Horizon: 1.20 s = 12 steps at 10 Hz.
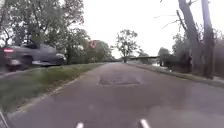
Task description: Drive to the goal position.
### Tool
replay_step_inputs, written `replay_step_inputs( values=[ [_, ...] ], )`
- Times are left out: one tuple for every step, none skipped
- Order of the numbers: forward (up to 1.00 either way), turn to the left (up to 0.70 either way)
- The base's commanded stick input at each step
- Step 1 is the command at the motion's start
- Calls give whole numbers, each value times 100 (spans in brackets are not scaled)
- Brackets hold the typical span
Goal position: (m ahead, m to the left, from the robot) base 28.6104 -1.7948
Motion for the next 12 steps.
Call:
replay_step_inputs(
  values=[
    [70, 0],
    [70, 0],
    [70, 0],
    [70, 0],
    [70, 0],
    [70, 0],
    [70, 0],
    [70, 0],
    [70, 0],
    [70, 0],
    [70, 0],
    [70, 0]
  ],
)
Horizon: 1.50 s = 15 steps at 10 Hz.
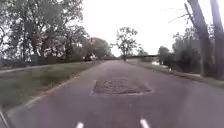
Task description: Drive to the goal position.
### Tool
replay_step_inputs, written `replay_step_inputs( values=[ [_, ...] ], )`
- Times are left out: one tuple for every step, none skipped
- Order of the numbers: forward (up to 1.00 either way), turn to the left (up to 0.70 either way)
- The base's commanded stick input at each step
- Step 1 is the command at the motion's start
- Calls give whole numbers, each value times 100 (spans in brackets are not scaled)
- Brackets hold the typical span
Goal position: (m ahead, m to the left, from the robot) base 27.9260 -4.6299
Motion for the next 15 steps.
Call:
replay_step_inputs(
  values=[
    [70, 0],
    [70, 0],
    [70, 0],
    [70, 0],
    [70, 0],
    [70, 0],
    [70, 0],
    [70, 0],
    [70, 0],
    [70, 0],
    [70, 0],
    [70, 0],
    [70, 0],
    [70, 0],
    [70, 0]
  ],
)
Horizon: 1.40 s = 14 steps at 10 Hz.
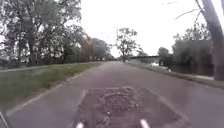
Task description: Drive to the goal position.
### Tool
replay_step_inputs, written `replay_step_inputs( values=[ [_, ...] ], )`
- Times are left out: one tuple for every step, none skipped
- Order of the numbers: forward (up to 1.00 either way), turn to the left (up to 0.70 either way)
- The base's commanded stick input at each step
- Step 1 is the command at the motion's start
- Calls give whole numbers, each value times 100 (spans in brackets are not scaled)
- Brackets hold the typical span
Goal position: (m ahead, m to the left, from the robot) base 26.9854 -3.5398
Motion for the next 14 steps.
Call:
replay_step_inputs(
  values=[
    [70, 0],
    [70, 0],
    [70, 0],
    [70, 0],
    [70, 0],
    [70, 0],
    [70, 0],
    [70, 0],
    [70, 0],
    [70, 0],
    [70, 0],
    [70, 0],
    [70, 0],
    [70, 0]
  ],
)
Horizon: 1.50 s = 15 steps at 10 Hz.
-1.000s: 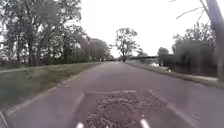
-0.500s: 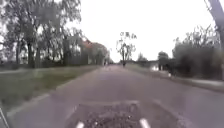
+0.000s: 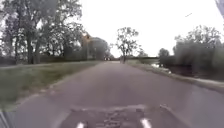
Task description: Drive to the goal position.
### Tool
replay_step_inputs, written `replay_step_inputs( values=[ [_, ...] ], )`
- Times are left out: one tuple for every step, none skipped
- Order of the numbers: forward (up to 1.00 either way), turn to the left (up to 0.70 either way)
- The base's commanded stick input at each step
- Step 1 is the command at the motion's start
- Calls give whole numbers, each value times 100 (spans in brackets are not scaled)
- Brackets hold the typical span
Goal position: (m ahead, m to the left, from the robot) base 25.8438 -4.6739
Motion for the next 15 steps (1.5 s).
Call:
replay_step_inputs(
  values=[
    [70, 0],
    [70, 0],
    [70, 0],
    [70, 0],
    [70, 0],
    [70, 0],
    [70, 0],
    [70, 0],
    [70, 0],
    [70, 0],
    [70, 0],
    [70, 0],
    [70, 0],
    [70, 0],
    [70, 0]
  ],
)
